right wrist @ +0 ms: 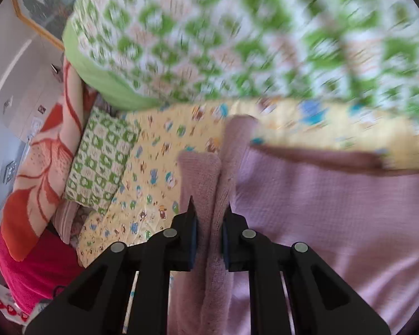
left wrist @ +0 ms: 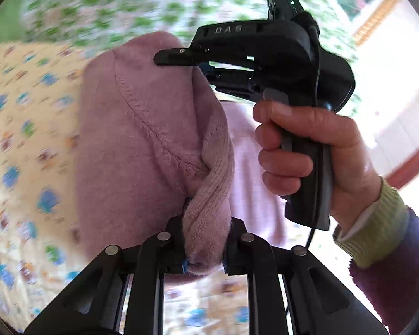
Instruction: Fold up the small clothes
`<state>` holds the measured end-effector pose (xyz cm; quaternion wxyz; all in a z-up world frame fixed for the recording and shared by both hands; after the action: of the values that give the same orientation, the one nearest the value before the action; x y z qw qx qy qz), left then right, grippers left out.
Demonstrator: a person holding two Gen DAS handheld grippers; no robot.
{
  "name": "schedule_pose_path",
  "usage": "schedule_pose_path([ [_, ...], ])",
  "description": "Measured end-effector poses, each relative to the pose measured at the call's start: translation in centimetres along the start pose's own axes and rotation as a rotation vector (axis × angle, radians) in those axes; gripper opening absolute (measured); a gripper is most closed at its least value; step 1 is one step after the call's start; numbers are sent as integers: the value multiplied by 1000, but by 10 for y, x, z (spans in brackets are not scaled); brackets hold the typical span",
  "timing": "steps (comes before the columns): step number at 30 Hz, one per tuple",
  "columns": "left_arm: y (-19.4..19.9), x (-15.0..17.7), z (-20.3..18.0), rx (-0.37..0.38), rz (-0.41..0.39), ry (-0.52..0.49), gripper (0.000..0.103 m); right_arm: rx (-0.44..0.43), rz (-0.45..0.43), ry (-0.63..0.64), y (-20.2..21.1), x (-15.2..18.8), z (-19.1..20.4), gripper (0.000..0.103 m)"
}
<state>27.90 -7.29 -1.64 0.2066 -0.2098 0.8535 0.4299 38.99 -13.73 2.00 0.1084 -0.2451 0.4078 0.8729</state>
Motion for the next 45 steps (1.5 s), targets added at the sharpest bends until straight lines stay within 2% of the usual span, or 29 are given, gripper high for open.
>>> schedule_pose_path([
  [3,-21,-3,-36,82,34,-66,15,48,-61,-5,48,3,-25,15],
  [6,-54,4,-69,115,83,-145,15,140,-94,-46,91,18,-68,15],
  [11,-110,25,-90,106,198,-206,16,233,-73,-177,105,59,-139,15],
  [15,-133,32,-88,96,243,-209,15,245,-85,-234,105,82,-168,15],
  [19,-143,26,-92,96,244,-215,16,244,-115,-209,111,81,-166,15],
  [23,-139,22,-92,121,230,-207,16,244,-182,-128,123,72,-149,15],
  [26,-150,22,-89,120,256,-199,16,288,-183,-92,122,72,-146,15],
  [30,-163,26,-76,123,299,-186,18,353,-105,-147,102,84,-172,15],
  [33,-169,24,-71,146,323,-175,25,307,-110,-223,101,93,-187,17],
  [35,-169,19,-66,167,332,-176,31,278,-115,-274,105,94,-191,23],
  [37,-163,19,-65,186,340,-177,36,287,-123,-284,113,97,-189,25],
  [39,-154,17,-64,204,333,-185,38,324,-140,-276,124,102,-182,33],
  [41,-141,13,-59,204,324,-194,44,345,-161,-281,136,109,-177,38],
  [45,-109,10,-35,195,292,-174,45,323,-210,-297,159,127,-161,39],
])
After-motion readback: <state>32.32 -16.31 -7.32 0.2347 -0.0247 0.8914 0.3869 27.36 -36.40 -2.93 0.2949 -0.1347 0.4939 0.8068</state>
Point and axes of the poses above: each gripper's, at about its wrist camera, not at the fingertips, and y roughly against the way its jaws point, z to its left, x to its underside, the point moved 1 cm from there along -y, roughly the way its jaws point, and after that the axes turned 4 degrees about x, right-handed, at the moved point
